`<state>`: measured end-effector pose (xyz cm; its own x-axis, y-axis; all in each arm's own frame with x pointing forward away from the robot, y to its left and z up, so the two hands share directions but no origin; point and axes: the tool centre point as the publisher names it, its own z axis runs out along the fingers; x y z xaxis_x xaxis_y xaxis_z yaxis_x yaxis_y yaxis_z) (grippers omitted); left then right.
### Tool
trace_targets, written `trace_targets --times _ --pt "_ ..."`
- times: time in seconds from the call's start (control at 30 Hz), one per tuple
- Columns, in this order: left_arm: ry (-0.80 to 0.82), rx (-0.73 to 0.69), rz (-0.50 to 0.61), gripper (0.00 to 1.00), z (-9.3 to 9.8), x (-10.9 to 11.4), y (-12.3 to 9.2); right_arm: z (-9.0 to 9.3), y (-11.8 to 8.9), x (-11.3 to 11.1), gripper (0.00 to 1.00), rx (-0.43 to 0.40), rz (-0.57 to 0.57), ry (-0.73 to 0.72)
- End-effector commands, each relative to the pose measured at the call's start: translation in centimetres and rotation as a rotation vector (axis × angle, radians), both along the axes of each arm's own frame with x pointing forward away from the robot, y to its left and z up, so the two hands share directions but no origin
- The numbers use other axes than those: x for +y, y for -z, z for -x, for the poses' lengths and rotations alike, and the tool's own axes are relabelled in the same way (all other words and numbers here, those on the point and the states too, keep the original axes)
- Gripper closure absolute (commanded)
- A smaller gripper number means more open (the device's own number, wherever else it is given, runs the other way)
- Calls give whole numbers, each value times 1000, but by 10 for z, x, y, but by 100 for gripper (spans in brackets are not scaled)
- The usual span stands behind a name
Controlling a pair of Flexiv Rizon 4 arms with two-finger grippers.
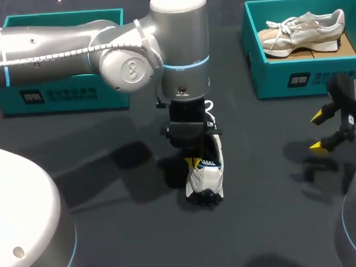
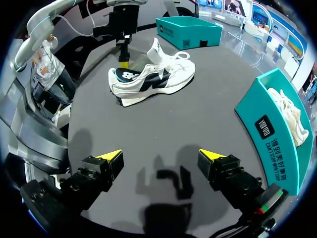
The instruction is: Take the shoe out of the shoebox, open the shoe tongue, remove and reinsert the insole, then place the shoe into the shoebox
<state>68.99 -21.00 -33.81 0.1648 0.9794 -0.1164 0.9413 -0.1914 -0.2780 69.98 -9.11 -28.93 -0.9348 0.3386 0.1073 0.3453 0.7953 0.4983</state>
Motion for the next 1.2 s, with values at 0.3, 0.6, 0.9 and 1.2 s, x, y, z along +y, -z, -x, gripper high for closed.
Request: trace_targets --times 0.3,0.6,0.9,1.2 --pt "16 -5 28 100 0 -8 -8 2 0 0 0 -2 2 1" --pt "31 12 -11 100 3 -20 16 2 0 0 0 -2 2 1" --pt "2 -6 50 100 2 -18 -10 2 0 0 0 -2 2 1" --pt "30 30 24 100 18 -29 5 2 0 0 0 -2 2 1"
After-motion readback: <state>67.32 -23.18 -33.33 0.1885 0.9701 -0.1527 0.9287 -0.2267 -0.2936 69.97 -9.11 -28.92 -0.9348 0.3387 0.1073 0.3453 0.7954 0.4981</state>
